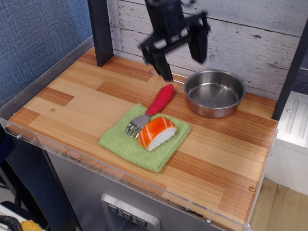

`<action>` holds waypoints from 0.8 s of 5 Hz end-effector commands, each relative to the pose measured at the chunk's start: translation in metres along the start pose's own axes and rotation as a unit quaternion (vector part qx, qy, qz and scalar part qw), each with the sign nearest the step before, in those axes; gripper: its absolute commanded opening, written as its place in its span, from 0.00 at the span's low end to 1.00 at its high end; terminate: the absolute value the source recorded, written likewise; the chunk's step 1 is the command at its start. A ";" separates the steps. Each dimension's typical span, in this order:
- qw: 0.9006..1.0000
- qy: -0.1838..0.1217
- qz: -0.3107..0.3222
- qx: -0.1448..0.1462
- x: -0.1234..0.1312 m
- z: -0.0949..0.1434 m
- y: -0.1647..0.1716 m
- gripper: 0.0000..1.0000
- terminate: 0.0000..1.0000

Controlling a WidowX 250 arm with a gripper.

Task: Place saucepan in the top left

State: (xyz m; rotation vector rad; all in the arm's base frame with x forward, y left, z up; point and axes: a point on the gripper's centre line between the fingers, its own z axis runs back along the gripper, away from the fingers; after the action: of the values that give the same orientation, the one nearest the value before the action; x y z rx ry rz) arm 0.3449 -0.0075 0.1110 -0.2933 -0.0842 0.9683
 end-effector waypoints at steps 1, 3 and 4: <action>0.998 -0.036 0.024 -0.049 0.007 0.094 0.024 1.00 0.00; 0.996 -0.052 0.057 -0.036 0.014 0.115 0.063 1.00 0.00; 0.996 -0.052 0.057 -0.036 0.014 0.115 0.063 1.00 0.00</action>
State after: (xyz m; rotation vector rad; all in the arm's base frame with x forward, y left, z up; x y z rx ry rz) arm 0.2907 0.0626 0.1920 -0.3081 -0.1533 1.1021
